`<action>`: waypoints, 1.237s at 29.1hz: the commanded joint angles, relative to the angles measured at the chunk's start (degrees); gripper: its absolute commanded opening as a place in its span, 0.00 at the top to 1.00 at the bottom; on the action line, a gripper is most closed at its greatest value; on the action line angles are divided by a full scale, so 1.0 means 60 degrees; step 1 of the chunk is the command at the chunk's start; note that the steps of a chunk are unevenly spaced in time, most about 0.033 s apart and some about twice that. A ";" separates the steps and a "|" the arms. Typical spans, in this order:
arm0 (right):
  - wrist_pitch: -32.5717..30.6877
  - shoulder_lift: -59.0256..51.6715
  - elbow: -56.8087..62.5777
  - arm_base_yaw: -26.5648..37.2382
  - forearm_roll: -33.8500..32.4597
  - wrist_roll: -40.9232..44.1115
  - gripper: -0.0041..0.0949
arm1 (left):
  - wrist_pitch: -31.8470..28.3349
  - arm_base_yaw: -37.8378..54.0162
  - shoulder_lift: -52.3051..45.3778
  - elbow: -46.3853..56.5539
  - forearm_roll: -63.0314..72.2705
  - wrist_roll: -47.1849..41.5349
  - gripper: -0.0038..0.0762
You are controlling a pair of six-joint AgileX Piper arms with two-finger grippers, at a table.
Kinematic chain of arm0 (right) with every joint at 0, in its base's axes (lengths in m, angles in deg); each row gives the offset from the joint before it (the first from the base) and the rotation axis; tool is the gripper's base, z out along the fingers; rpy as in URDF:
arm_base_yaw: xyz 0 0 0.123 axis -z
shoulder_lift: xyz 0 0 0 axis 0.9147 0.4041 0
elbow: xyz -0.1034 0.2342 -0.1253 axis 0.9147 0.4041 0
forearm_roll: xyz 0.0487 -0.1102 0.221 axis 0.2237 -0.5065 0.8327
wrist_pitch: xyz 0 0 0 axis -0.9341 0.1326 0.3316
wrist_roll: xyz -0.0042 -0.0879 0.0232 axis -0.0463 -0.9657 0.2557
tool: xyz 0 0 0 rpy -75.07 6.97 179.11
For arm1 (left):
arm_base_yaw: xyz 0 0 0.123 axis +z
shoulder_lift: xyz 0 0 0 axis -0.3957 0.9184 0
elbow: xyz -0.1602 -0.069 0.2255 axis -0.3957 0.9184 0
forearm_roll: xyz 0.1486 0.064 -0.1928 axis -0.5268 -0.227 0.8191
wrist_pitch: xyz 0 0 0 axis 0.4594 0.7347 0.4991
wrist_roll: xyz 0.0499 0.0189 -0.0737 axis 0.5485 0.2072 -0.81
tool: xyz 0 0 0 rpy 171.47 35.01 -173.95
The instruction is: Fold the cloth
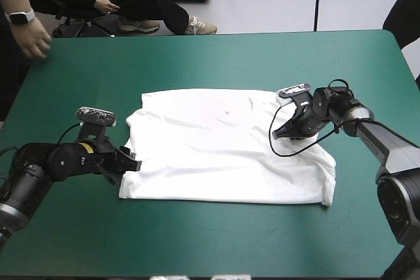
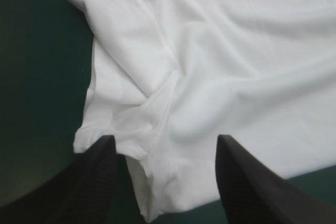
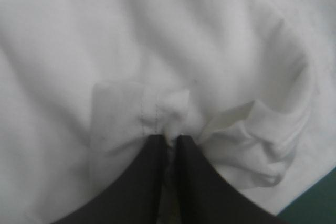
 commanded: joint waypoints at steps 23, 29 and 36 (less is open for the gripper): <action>-0.1001 -0.4516 -0.0114 0.0007 -0.0162 0.0015 0.44 | -0.0472 0.2284 0.3162 -0.0224 0.0628 -0.0552 0.44; -0.1111 -0.4516 -0.0114 0.0007 -0.0122 0.0015 0.44 | -0.0082 0.2265 0.4010 -0.0224 0.1384 0.0011 0.46; -0.1093 -0.4516 -0.0114 0.0007 -0.0083 -0.0023 0.50 | 0.0251 0.2265 0.4084 -0.0224 0.2424 0.1406 0.97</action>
